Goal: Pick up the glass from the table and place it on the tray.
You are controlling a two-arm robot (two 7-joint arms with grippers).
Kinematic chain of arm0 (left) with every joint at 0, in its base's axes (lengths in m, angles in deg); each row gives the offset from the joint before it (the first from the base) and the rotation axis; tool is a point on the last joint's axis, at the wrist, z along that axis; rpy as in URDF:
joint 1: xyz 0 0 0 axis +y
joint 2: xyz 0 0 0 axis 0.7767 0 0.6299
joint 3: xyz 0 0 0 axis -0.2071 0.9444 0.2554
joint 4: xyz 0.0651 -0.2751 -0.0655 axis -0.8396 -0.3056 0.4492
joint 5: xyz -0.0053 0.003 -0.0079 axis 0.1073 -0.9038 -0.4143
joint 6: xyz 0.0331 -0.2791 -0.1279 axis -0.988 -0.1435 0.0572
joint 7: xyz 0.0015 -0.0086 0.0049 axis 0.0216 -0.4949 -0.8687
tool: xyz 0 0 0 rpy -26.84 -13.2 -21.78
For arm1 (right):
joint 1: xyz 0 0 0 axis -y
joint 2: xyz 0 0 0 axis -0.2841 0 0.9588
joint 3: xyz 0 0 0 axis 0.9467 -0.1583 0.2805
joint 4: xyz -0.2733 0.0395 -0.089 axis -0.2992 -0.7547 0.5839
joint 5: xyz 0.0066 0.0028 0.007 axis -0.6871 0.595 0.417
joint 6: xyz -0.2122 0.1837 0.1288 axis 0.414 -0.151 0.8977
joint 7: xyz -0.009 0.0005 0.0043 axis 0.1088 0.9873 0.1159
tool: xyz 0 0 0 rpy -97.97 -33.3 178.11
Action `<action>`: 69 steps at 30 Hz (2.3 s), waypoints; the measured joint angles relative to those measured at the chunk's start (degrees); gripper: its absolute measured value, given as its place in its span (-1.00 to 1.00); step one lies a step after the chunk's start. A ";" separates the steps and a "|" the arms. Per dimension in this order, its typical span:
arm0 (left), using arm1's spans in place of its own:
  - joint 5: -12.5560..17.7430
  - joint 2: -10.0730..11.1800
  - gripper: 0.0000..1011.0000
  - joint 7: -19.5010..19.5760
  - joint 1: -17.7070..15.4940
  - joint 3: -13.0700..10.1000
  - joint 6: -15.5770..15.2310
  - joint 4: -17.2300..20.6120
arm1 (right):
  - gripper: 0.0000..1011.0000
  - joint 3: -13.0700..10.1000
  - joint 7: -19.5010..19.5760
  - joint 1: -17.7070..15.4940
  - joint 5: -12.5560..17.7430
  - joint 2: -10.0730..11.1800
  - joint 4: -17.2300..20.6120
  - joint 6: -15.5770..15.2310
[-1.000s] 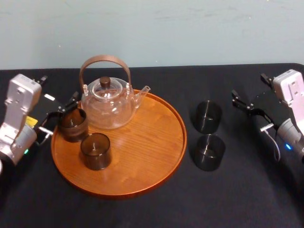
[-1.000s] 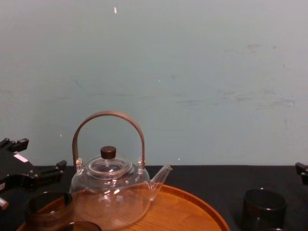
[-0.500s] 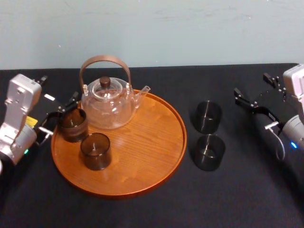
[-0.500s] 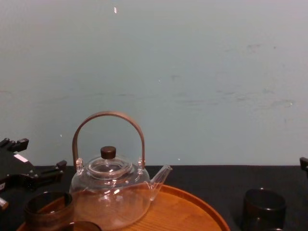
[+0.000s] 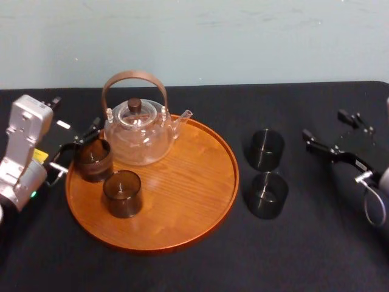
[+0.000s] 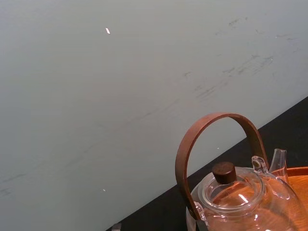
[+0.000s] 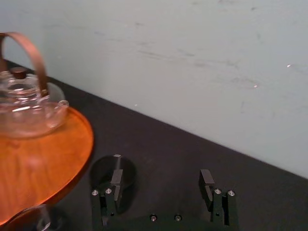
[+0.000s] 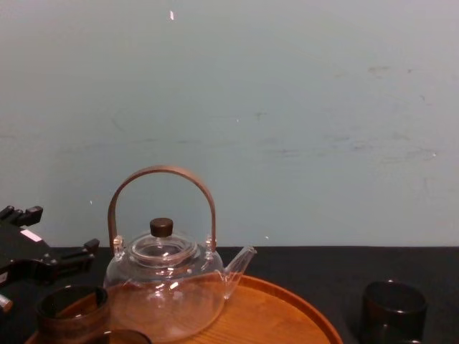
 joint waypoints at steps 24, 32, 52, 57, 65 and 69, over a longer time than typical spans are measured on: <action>0.00 0.00 0.98 0.00 0.00 0.00 0.00 0.00 | 0.98 -1.48 -19.12 -6.09 1.25 7.80 2.39 2.59; 0.00 0.00 0.98 0.00 -0.01 0.00 0.00 0.00 | 0.98 -0.93 -23.11 -6.01 0.11 8.29 2.03 3.05; 0.00 0.00 0.98 0.00 -0.01 0.00 0.00 0.00 | 0.98 1.62 -24.35 -3.33 -1.23 6.56 0.67 -2.14; 0.00 0.00 0.98 0.00 0.00 0.00 0.00 0.00 | 0.98 2.43 -23.98 -2.13 -1.12 6.08 0.24 -4.72; 0.00 0.00 0.98 0.00 0.00 0.00 0.00 0.00 | 0.98 3.93 -24.27 -0.18 -0.61 5.84 -0.42 -7.55; 0.00 0.00 0.98 0.00 0.00 0.00 0.00 0.00 | 0.98 5.04 -24.82 1.15 -0.72 5.82 -0.94 -8.22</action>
